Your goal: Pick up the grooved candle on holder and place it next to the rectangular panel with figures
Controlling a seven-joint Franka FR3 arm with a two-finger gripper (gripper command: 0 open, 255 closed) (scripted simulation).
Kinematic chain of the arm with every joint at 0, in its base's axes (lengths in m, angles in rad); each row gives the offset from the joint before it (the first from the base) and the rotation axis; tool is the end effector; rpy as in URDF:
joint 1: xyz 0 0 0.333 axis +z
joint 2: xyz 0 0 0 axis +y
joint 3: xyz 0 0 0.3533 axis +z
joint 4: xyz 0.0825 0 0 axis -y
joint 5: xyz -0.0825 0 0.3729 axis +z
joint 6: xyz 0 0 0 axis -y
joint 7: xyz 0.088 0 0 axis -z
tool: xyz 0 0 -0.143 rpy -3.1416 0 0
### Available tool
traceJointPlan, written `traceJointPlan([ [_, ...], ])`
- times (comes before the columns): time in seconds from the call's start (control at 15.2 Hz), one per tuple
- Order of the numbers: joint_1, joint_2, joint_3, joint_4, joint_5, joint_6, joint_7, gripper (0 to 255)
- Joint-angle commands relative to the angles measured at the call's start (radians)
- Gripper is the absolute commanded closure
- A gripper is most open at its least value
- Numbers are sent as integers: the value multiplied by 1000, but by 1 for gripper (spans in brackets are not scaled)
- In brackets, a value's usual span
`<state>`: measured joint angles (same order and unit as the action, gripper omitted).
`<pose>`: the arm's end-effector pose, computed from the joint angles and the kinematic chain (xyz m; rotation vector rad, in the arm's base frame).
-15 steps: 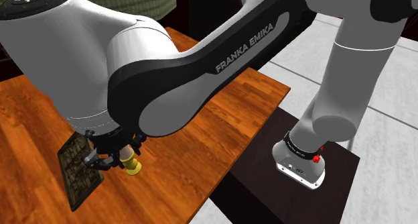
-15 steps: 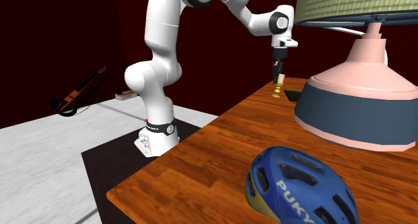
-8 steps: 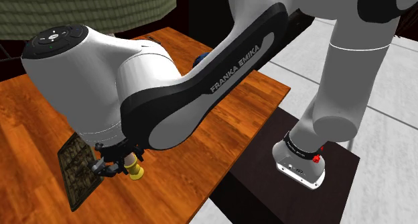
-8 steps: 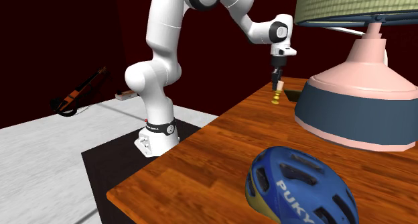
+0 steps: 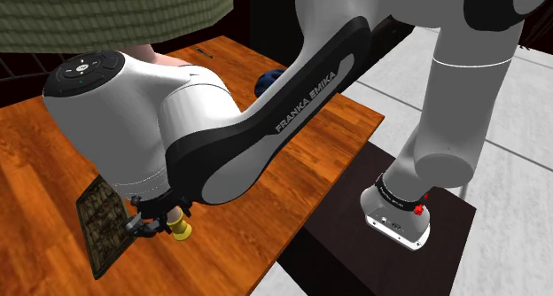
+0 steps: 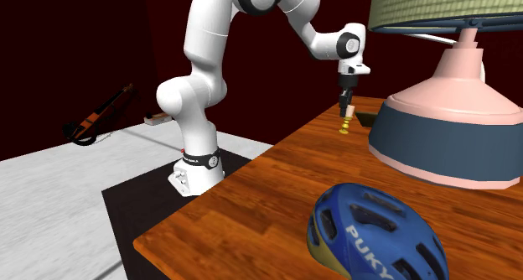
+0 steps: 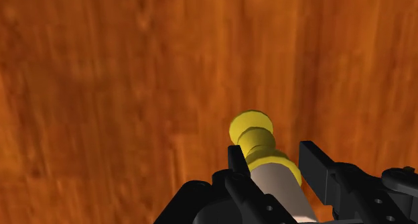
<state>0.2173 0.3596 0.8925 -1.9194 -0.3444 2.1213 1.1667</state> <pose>0.3196 0.5147 0.3718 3.1285 0.1515 0.0173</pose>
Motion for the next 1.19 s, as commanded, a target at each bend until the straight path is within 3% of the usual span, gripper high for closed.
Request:
traceJointPlan([
  [0.0,0,0,0,0,0,0,0,255],
  [0.07,0,0,0,0,0,0,0,255],
  [0.13,0,0,0,0,0,0,0,0],
  [0.46,0,0,0,0,0,0,0,0],
  [0.73,-28,-63,37,62,66,-102,-42,0],
  [1.12,-28,-63,37,62,66,-102,-42,0],
])
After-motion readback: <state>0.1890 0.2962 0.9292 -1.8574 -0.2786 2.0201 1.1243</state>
